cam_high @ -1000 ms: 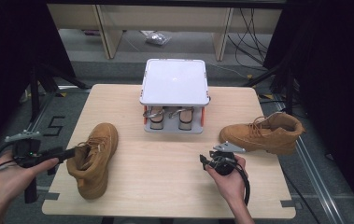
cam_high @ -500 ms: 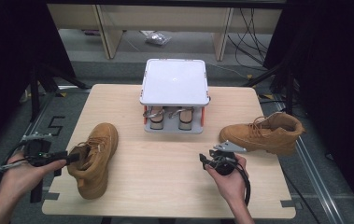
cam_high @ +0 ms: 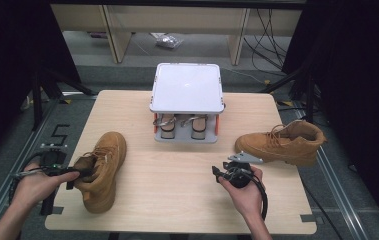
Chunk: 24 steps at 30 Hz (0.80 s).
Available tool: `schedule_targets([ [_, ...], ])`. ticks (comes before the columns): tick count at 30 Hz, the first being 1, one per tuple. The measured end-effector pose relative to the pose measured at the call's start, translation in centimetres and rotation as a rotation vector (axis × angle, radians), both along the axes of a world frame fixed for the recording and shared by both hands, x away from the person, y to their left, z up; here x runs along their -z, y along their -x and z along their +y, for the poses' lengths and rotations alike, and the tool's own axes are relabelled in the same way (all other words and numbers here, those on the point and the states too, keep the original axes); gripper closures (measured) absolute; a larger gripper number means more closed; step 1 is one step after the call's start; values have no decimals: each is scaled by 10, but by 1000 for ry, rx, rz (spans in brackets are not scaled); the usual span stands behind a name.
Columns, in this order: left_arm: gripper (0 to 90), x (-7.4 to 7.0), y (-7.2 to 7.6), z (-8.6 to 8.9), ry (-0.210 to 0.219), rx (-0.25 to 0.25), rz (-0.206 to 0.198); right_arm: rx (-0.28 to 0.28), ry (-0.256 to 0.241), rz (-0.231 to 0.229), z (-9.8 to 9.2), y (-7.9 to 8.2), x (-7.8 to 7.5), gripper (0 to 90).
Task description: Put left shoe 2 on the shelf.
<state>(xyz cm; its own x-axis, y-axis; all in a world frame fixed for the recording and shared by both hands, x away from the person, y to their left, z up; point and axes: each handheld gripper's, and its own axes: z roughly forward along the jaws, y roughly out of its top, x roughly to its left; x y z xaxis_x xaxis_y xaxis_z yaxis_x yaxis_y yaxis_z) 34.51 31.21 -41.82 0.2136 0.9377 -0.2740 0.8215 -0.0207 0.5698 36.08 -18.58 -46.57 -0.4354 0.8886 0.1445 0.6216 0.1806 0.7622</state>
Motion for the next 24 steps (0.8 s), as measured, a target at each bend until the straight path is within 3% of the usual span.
schedule_targets([
  [5,564,1,0,1,3,-3,11,-6,-18,6,1,1,0,528],
  [6,581,1,0,1,14,1,21,-6,-11,2,1,1,0,528],
  [8,614,-1,0,1,-5,7,50,-8,-10,5,2,1,0,527],
  [11,648,-1,-1,-2,-13,1,26,20,-34,29,5,3,0,526],
  [13,654,-3,-1,-1,-33,16,51,-12,-9,-5,1,0,1,526],
  [15,652,-2,-2,-2,-28,7,36,3,-8,8,0,1,0,526],
  [16,655,-3,-2,0,-41,30,59,3,-7,8,0,1,0,526],
  [19,712,-3,-1,-2,-73,23,56,0,-11,2,-2,0,0,526],
  [20,725,-1,0,-4,-78,-6,53,13,-23,13,0,1,0,526],
  [24,766,0,3,-4,-88,-6,35,4,-5,14,-2,0,1,526],
])
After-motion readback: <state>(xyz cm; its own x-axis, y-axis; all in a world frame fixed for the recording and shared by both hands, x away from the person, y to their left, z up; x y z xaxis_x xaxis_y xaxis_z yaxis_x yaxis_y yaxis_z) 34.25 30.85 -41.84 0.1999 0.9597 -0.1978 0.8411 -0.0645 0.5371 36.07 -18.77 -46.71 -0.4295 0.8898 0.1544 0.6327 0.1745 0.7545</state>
